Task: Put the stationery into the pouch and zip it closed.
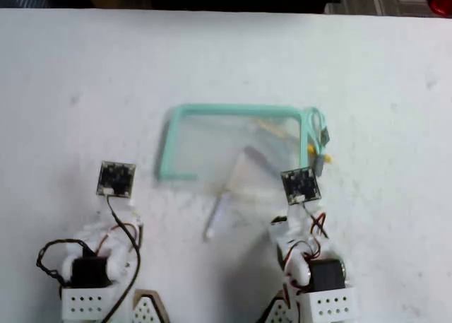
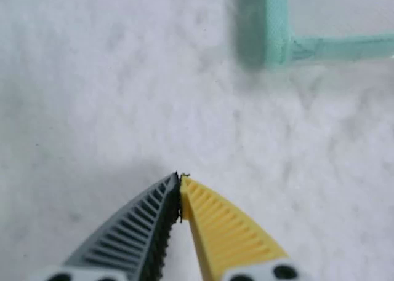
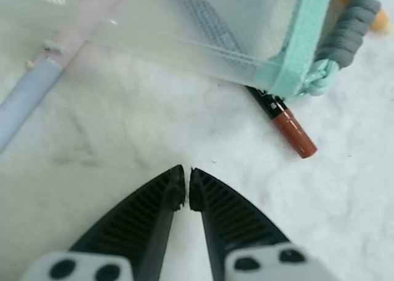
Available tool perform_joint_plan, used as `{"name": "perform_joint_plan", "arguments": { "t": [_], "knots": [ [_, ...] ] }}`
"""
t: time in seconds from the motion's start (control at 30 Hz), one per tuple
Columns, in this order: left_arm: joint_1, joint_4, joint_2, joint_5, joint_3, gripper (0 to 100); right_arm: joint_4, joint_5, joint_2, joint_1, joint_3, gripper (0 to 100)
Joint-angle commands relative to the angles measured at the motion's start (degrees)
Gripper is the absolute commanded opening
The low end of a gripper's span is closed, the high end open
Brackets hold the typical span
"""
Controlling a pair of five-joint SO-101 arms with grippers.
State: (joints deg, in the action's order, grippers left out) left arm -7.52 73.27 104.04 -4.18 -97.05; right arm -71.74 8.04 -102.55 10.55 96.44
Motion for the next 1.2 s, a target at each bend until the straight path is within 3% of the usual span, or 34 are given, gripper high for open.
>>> {"name": "perform_joint_plan", "arguments": {
  "t": [0.0, 0.1, 0.23, 0.5, 0.67, 0.8, 0.93, 1.0, 1.17],
  "knots": [
    [0.84, -0.18, 0.48, 0.7, 0.09, 2, -0.13, -0.44, -0.48, 0.48, 0.44, 1.8],
    [0.84, -3.69, 0.57, 0.7, 0.09, 2, 2.07, -0.44, -0.48, 0.48, 0.44, 1.8],
    [0.48, -12.22, 0.57, 0.62, 0.09, 2, 12.44, -0.44, -0.48, 0.48, 0.44, 1.8],
    [0.75, -13.19, 0.57, 0.7, 0.09, 2, 35.65, -0.62, -0.57, 0.66, 0.44, 1.8],
    [0.31, -13.1, 0.66, 0.35, 0.53, 2, 54.29, -0.44, -0.13, 10.42, 0.44, 1.9],
    [-1.27, -12.75, 0.66, 0.35, 2.64, 2, 53.67, -0.44, -0.13, 16.92, 0.44, 1.9],
    [-4.44, -12.75, 0.66, -0.09, 4.57, 2, 47.16, -0.44, -0.13, 9.89, 0.44, 1.9],
    [-6.99, -13.19, 0.66, -4.75, 5.1, 2, 45.32, -0.35, -0.13, 5.05, 0.44, 1.9],
    [-3.12, -15.56, 0.66, -13.98, 8.35, 2, 45.41, -0.35, -0.48, -6.29, 0.44, 1.9]
  ]
}}
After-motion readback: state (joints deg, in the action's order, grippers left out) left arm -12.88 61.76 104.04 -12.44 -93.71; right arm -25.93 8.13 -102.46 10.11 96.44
